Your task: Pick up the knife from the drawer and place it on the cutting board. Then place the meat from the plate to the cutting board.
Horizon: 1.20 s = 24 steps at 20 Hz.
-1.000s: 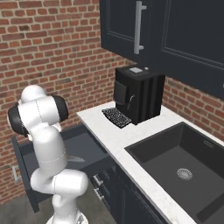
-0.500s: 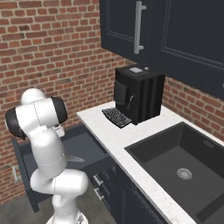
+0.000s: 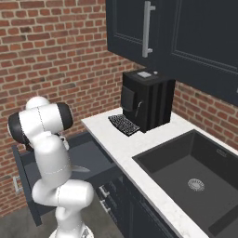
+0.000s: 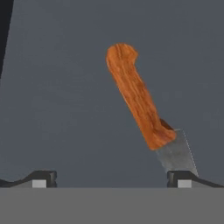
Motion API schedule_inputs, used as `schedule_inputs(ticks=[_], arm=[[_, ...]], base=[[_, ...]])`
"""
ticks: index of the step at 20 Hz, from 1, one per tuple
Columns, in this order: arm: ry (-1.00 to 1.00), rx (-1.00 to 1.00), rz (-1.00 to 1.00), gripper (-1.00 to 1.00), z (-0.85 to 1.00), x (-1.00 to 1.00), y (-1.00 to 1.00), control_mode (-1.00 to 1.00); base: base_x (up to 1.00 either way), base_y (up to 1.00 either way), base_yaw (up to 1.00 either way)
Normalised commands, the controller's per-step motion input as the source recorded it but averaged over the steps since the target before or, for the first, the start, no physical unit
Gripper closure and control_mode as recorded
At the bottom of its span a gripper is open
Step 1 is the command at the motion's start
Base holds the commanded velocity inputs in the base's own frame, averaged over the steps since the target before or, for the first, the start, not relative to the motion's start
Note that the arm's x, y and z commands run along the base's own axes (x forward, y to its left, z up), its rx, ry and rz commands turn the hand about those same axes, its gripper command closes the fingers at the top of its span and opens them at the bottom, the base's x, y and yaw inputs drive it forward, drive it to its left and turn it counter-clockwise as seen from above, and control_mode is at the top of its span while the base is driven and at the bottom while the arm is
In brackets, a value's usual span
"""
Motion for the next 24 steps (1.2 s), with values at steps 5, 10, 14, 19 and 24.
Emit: schedule_inputs(ticks=[5,10,14,19,24], arm=[[-0.12,0.00,0.12,-1.00,-0.16,0.00,0.00,-1.00],[-0.05,0.00,0.09,-1.00,0.00,0.13,0.01,-1.00],[0.00,0.00,0.07,-1.00,-0.02,0.17,0.03,-1.00],[0.00,0.00,0.06,-1.00,-0.07,0.14,0.06,-1.00],[0.01,0.00,0.08,-1.00,-0.11,0.10,0.17,-1.00]], base=[[0.00,0.00,0.00],[0.00,0.00,0.00],[0.00,0.00,0.00],[0.00,0.00,0.00],[0.00,0.00,0.00]])
